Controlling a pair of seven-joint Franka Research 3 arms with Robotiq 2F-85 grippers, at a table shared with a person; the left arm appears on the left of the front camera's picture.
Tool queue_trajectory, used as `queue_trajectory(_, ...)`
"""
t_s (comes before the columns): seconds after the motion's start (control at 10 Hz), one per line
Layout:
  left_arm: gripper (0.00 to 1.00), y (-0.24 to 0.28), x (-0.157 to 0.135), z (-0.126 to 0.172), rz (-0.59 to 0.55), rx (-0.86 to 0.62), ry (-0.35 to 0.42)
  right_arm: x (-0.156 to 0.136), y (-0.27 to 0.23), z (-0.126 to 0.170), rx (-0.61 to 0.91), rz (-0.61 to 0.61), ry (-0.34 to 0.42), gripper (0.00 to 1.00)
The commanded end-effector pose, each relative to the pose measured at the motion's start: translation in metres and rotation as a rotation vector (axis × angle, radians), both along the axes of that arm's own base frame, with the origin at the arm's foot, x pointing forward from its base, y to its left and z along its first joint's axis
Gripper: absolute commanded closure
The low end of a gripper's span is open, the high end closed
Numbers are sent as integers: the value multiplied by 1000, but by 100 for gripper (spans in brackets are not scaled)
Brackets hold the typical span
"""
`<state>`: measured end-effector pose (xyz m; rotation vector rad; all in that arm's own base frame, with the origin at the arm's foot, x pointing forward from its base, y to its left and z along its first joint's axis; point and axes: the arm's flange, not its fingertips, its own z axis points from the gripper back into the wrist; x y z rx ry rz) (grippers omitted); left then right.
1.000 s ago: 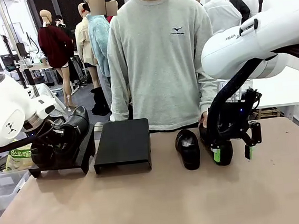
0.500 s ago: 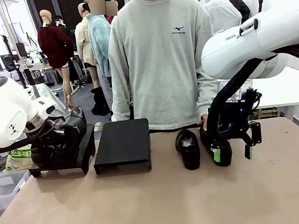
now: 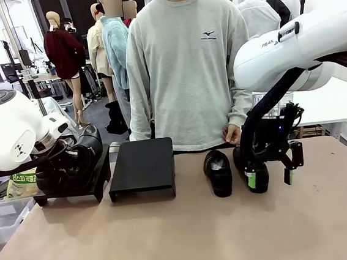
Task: Organize the shoes by placing them on the stand.
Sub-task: Place the Shoe from the middle of the table onto the Shoes Stand.
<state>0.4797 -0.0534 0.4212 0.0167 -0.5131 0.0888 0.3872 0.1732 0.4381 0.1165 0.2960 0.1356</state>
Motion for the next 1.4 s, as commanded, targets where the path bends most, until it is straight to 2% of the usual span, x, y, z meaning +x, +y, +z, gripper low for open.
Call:
queue_trajectory(0.0,100,-7,8,0,31,27,-23,0,3,1,-2,-15,3,0)
queue_trajectory(0.5,1,-5,10,1,35,35,-21,0,3,1,-2,-15,3,0)
queue_trajectory(0.7,0,-8,4,16,28,62,-60,0,3,1,-2,-15,3,0)
queue_trajectory(0.9,0,-13,-7,45,12,106,-83,0,3,1,-2,-15,3,0)
queue_trajectory(1.1,0,-10,-25,71,26,108,-28,0,3,1,-2,-15,3,0)
queue_trajectory(1.2,0,-7,-7,49,-18,71,-75,0,3,1,-2,-15,3,0)
queue_trajectory(1.3,0,-7,-7,49,-18,71,-75,0,3,1,-2,-15,3,0)
